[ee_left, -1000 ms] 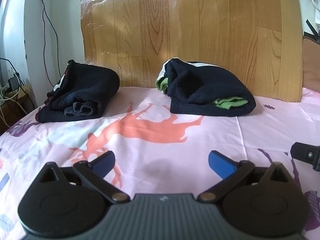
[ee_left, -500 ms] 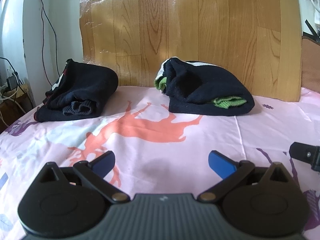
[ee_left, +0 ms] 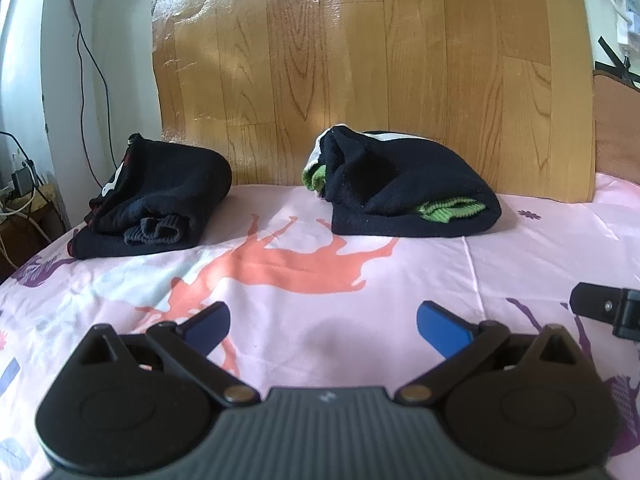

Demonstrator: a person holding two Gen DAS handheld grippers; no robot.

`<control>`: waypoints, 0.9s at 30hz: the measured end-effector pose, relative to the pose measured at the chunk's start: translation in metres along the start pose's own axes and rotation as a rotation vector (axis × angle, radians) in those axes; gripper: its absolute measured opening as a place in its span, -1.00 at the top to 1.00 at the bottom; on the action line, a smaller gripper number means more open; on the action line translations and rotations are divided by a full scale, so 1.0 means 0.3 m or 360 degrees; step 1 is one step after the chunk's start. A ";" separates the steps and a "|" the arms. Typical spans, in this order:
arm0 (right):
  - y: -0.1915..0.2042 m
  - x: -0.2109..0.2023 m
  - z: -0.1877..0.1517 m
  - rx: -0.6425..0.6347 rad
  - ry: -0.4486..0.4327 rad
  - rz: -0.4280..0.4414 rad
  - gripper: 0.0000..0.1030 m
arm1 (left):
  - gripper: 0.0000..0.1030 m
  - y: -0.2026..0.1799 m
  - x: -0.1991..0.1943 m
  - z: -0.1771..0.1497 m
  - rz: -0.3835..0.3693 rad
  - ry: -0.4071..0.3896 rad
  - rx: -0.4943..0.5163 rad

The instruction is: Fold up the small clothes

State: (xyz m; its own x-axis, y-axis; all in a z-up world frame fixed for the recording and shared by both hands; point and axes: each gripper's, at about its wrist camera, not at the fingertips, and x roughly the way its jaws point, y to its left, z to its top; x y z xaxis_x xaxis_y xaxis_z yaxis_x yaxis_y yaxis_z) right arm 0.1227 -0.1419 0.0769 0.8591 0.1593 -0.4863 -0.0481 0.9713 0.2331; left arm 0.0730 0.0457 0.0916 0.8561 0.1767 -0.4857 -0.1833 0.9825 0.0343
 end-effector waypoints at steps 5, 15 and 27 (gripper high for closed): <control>0.000 0.000 0.000 0.0002 -0.0001 0.0001 -1.00 | -1.00 0.003 0.001 0.001 -0.0013 0.0008 -0.0006; -0.003 0.000 0.000 -0.0004 0.0000 0.0009 -1.00 | -1.00 -0.004 0.005 0.001 -0.0021 0.0020 0.0009; -0.003 -0.003 0.002 -0.0010 0.0007 0.0012 -1.00 | -1.00 -0.007 0.006 -0.001 -0.0013 0.0027 0.0025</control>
State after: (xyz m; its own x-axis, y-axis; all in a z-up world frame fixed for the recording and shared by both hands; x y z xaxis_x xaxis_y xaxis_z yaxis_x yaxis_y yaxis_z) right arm 0.1223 -0.1430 0.0776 0.8565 0.1673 -0.4883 -0.0577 0.9711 0.2315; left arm 0.0747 0.0441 0.0905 0.8491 0.1675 -0.5009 -0.1685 0.9847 0.0437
